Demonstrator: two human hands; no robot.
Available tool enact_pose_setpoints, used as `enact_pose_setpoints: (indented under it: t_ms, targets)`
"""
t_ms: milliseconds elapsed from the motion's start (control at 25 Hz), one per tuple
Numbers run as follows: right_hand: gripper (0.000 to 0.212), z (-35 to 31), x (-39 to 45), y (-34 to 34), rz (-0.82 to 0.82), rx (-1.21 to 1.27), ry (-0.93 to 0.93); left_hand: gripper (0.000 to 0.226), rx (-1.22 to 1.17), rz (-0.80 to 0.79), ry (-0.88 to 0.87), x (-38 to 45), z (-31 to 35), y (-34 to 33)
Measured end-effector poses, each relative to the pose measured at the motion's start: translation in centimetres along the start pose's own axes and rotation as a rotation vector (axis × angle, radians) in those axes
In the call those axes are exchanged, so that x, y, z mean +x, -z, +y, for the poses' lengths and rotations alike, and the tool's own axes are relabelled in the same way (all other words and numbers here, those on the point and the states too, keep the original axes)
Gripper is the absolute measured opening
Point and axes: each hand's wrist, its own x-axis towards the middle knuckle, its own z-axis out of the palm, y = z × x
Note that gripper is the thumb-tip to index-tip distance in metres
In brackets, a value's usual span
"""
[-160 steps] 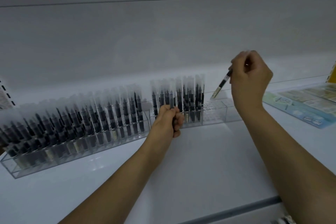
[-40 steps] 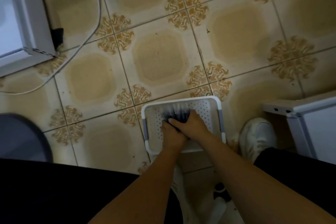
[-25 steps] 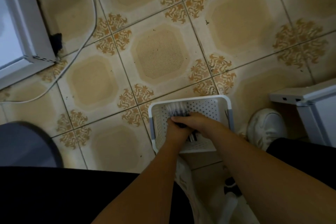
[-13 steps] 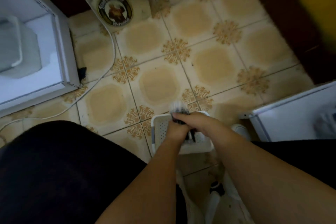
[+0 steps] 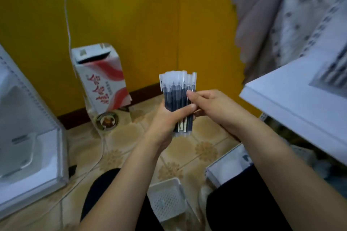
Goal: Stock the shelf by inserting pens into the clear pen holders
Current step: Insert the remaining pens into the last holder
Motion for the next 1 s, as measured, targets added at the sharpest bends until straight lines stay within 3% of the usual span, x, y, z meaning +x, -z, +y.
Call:
enact_pose_setpoints:
  t_ms: [160,280,400,640,800,880,1000]
  targets:
    - [0.042,-5.4,-7.9,6.8,0.266,0.024,0.095,0.024,-0.099,-0.144,-0.103,-0.8,5.2,-9.6]
    - [0.040,-7.6,-14.6,11.2,0.572,0.093,0.146,0.021,-0.105,-0.271,-0.130,-1.3,6.9,-16.8]
    - [0.038,-7.6,-21.3,15.1,0.858,0.148,0.240,0.032,-0.033,-0.315,-0.126,-1.7,6.8,-23.7]
    - [0.026,-4.7,-33.2,23.6,1.236,0.129,0.221,0.054,0.104,-0.446,-0.015,-2.7,3.3,-35.7]
    - [0.014,-1.9,-42.2,29.8,1.524,-0.103,0.099,0.033,0.146,-0.604,0.005,-4.3,0.9,-42.6]
    - [0.011,0.6,-45.0,32.2,1.626,-0.276,0.008,0.036,0.171,-0.672,-0.025,-4.8,-0.2,-45.8]
    - [0.007,4.3,-46.4,35.7,1.630,-0.454,-0.100,0.041,0.183,-0.752,-0.061,-5.0,-1.3,-50.7]
